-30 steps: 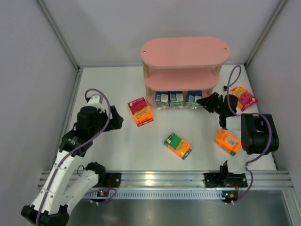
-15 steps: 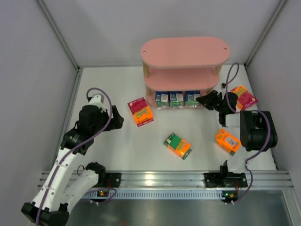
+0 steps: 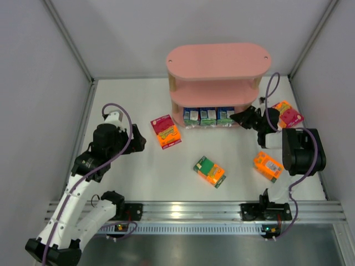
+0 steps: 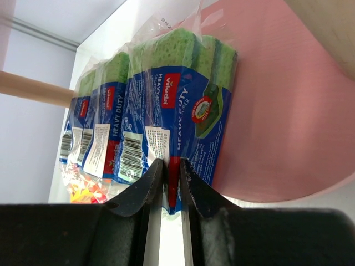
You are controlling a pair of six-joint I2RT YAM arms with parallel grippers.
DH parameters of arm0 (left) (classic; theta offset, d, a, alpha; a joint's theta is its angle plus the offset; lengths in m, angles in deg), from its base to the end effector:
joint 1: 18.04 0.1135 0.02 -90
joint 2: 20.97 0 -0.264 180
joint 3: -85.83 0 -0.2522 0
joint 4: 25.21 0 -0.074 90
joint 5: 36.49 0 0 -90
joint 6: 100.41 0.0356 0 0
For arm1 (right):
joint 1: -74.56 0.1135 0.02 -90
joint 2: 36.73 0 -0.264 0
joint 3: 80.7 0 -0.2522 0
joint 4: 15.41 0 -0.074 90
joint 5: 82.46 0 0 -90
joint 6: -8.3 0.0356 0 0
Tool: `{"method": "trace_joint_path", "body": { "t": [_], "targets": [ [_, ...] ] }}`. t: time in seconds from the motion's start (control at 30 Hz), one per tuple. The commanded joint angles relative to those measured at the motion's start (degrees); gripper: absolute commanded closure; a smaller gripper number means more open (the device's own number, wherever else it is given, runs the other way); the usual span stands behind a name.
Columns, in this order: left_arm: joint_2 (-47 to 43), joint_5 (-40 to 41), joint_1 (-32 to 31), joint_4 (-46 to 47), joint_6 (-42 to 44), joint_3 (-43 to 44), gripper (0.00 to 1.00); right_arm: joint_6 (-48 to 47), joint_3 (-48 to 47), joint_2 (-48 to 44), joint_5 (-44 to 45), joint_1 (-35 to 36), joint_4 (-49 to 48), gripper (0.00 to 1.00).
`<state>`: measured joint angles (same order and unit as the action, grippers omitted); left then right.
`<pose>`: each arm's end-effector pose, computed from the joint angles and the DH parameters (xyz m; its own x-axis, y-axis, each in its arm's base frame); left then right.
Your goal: Place and organize the cleaning sponges onto the shelf
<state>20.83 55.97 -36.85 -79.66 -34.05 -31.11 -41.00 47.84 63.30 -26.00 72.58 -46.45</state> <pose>0.1424 -0.0469 0.3209 -0.5902 -0.2222 -0.7761 0.0562 0.9477 -0.3140 0.3322 0.0082 0.1531 -0.5528 0.5630 -0.6144 -0.1811 0.6385 0.7480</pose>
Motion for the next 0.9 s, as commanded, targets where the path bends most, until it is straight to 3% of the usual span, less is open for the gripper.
{"method": "trace_joint_path", "body": {
  "t": [0.0, 0.57, 0.87],
  "targets": [
    [-0.23, 0.27, 0.26, 2.63, 0.35, 1.42, 0.02, -0.98, -2.65, 0.96, -1.96, 0.31, -6.27, 0.84],
    [-0.67, 0.09, 0.18, 2.54, 0.35, 1.06, 0.02, -0.72, -4.23, 2.98, -3.90, 0.48, -7.50, 0.82],
    [-0.58, 0.00, 0.18, 2.46, 0.17, 0.80, 0.02, -0.45, -4.76, 3.24, -3.90, 0.40, -7.85, 0.74]
  ]
}}
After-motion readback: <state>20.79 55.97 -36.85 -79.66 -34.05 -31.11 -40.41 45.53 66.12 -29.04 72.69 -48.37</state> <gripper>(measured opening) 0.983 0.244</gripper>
